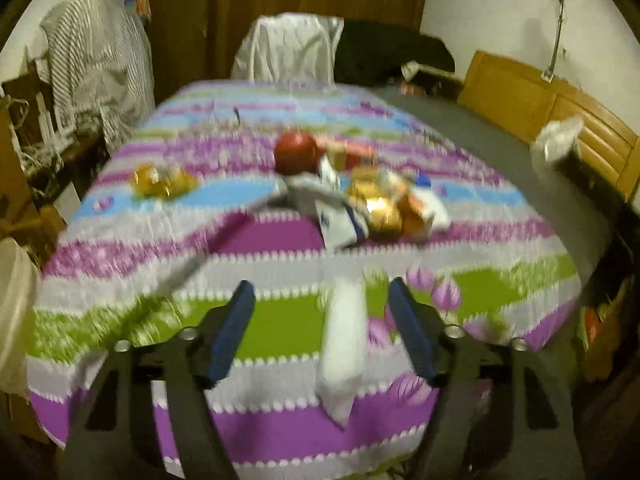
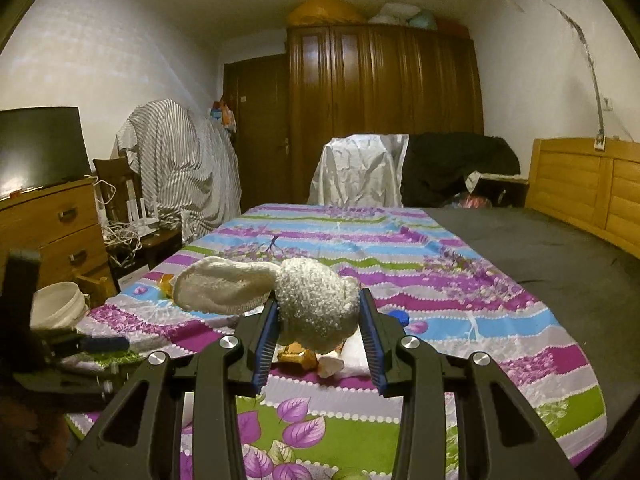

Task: Collect trash
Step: 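Lift the foam strip and glove and carry both toward the white bucket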

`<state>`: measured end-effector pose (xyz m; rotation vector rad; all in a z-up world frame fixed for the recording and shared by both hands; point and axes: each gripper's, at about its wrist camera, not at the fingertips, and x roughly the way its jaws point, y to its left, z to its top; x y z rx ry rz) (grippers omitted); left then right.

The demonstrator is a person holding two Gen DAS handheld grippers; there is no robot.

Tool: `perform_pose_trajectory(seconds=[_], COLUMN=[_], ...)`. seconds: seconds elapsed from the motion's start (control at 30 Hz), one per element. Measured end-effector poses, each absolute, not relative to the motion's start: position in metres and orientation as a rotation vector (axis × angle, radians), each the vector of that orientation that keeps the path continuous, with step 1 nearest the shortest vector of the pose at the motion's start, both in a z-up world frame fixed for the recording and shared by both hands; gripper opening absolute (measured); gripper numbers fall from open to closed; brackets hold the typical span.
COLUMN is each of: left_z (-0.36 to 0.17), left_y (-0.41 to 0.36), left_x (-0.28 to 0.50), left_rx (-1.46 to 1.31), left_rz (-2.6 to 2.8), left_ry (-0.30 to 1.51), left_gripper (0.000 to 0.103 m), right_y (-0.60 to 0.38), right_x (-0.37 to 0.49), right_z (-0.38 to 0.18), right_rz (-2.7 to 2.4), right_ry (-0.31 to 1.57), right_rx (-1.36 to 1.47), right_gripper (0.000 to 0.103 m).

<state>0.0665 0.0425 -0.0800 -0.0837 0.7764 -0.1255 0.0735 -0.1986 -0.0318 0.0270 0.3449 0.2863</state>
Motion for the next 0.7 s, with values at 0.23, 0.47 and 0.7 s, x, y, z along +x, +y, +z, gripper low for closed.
perform_pose_trajectory(seconds=[0.23,0.47,0.7], left_z=[-0.131,-0.143,-0.064], left_y=[0.028,0.029,0.02], left_x=[0.089,0.092,0.062], left_rx=[-0.038,-0.028,0.019], left_rz=[-0.157,-0.114,-0.004], left_ry=[0.924,0.923,0.645], left_gripper=[0.066,0.023,0.023], right_y=[-0.198,-0.2,-0.195], right_x=[0.087,0.09,0.082], right_z=[-0.043,-0.047,-0.04], right_rz=[0.291,0.283,0.276], right_ry=[0.371,0.375,0.339], right_rx=[0.032,0.035,0.026], right_gripper=[0.04,0.04,0.04])
